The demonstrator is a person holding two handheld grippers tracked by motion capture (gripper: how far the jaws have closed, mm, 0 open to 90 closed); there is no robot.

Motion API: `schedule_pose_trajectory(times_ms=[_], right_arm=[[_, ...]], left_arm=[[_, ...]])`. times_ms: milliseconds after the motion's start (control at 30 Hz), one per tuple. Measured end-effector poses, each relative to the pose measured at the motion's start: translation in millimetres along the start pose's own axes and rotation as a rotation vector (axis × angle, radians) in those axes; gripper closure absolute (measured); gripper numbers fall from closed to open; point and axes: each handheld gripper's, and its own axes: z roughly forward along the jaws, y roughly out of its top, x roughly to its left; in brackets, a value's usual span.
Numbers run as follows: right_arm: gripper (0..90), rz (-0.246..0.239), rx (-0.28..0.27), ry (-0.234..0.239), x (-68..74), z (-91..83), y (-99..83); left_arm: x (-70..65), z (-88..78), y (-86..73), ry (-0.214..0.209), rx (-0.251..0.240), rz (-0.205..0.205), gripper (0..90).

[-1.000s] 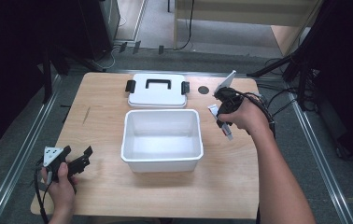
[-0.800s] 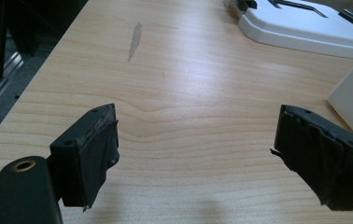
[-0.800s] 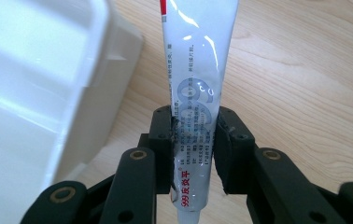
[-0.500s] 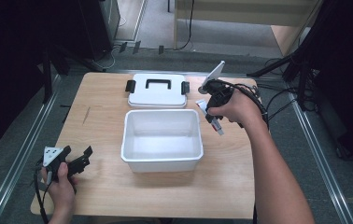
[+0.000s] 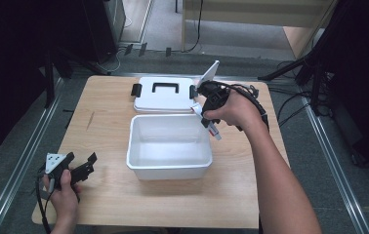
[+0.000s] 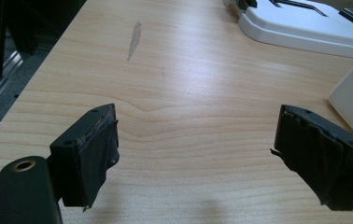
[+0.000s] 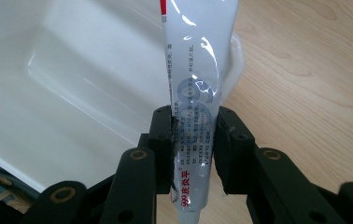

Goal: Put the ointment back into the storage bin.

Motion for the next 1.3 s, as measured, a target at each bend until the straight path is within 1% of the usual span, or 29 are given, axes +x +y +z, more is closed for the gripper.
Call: schedule_pose_trajectory(times_ms=[100,167,200,233,267,367,433,467,533,600,633,667,867,933,1033,1133,1300], right_arm=[[71.4,-0.021,0.006,0.014,9.6,2.6,4.5],[71.5,-0.029,0.0,0.023,13.0,4.4,6.8],[71.5,-0.04,0.003,0.029,17.8,6.8,10.1],[71.5,-0.04,0.003,0.029,17.8,6.8,10.1],[71.4,-0.054,0.009,0.032,20.9,9.3,12.4],[71.4,-0.056,0.016,0.034,24.0,11.2,14.3],[71.4,-0.062,0.02,0.045,26.8,13.6,16.6],[71.4,-0.069,0.023,0.045,31.3,16.4,18.9],[71.4,-0.073,0.025,0.043,33.6,17.5,19.7],[71.4,-0.1,0.037,0.038,42.0,22.8,21.4],[71.4,-0.1,0.037,0.038,42.0,22.8,21.4],[71.4,-0.108,0.041,0.03,44.6,26.4,21.0],[71.4,-0.132,0.062,0.014,42.3,36.4,16.8],[71.4,-0.138,0.07,0.016,40.9,39.3,14.2],[71.4,-0.144,0.067,0.023,39.3,42.1,12.4],[71.4,-0.156,0.063,0.019,39.8,45.0,12.5],[71.4,-0.181,0.084,0.002,44.4,53.5,14.4]], left_arm=[[0.0,0.0,0.0,0.0,0.0,0.0,14.2],[-0.1,0.0,0.0,-0.001,0.0,0.0,14.2],[0.1,0.1,0.0,-0.002,0.0,-0.001,14.2],[0.1,0.1,0.0,-0.002,0.0,-0.001,14.2],[0.3,0.1,0.1,-0.002,-0.003,-0.003,14.2],[0.7,0.7,0.5,0.0,-0.002,-0.008,14.2],[1.5,0.9,0.6,-0.005,-0.003,-0.013,14.2],[1.6,0.4,0.3,-0.007,-0.008,-0.014,14.2],[1.4,-0.2,0.0,-0.006,-0.01,-0.011,14.2],[0.5,-0.5,-0.2,-0.005,-0.012,-0.007,14.2],[0.2,-0.5,-0.2,-0.004,-0.011,-0.005,14.2],[0.0,-0.4,-0.3,-0.001,-0.01,-0.002,14.2],[-0.5,-0.3,-0.3,0.002,-0.01,0.0,14.2],[-0.5,-0.5,-0.3,0.001,-0.01,0.002,14.2],[-0.3,-0.5,-0.3,0.0,-0.012,0.0,14.2],[-0.5,-0.4,-0.4,0.001,-0.012,0.0,14.2],[-0.5,-0.3,-0.2,0.0,-0.009,0.003,14.2]])
